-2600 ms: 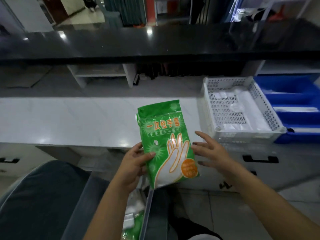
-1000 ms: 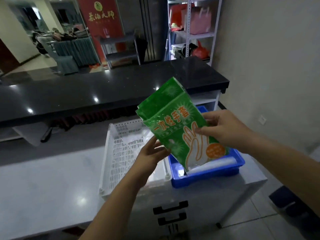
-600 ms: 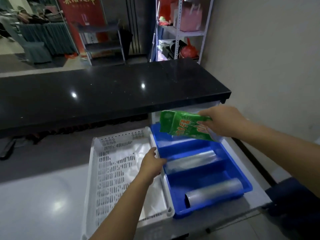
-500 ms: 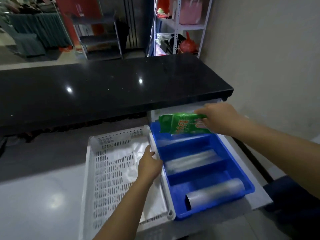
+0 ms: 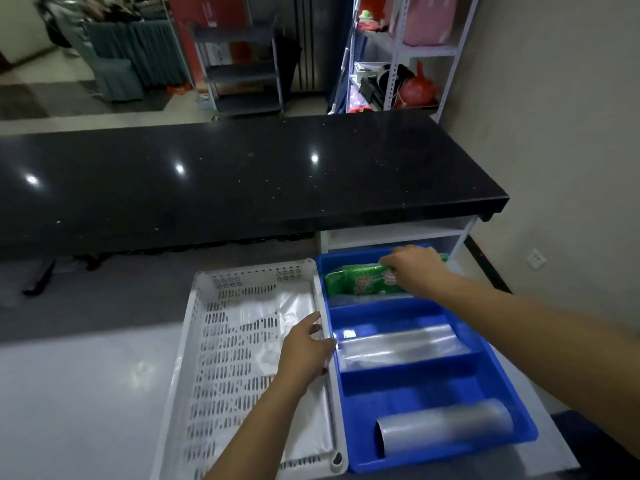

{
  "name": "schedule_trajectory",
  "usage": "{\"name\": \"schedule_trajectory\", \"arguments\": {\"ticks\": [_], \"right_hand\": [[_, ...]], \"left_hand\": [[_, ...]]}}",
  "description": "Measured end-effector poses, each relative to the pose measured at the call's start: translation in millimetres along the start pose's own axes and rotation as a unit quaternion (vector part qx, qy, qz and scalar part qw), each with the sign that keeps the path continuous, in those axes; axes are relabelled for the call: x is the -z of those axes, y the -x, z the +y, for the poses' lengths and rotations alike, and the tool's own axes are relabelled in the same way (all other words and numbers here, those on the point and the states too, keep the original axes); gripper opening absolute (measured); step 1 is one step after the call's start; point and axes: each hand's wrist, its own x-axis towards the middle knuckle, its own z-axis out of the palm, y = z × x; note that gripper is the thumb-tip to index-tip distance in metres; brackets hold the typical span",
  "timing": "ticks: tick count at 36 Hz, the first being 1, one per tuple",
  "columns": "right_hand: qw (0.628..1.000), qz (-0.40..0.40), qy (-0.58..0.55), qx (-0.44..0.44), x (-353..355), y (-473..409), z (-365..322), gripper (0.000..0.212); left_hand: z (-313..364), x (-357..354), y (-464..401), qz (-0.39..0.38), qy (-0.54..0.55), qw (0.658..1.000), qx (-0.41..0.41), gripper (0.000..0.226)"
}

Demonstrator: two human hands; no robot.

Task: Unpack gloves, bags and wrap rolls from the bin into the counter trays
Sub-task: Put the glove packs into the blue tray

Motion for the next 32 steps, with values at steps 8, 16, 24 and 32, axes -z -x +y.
{"name": "schedule_trajectory", "arguments": {"ticks": [8,16,24,32], "right_hand": [[0.987,-0.119,-0.088,0.066,16,-21,26,0.038],[0.998,0.014,-0.066,0.003,-12,-27,15,0.06],[0.992,-0.001,-0.124,-0.01,-68,-10,3,0.074],[0.989,0.048,-0.134,0.036,-86,-15,12,0.075]], "left_hand": [[-3,2,2,-0.001,0.035,0.999,0.016,0.062],[-2,-1,2,0.001,0.04,0.999,0.034,0.06],[-1,-8,5,0.026,0.03,0.999,0.036,0.057],[5,-17,10,0.061,-0.005,0.997,0.049,0.055]]}}
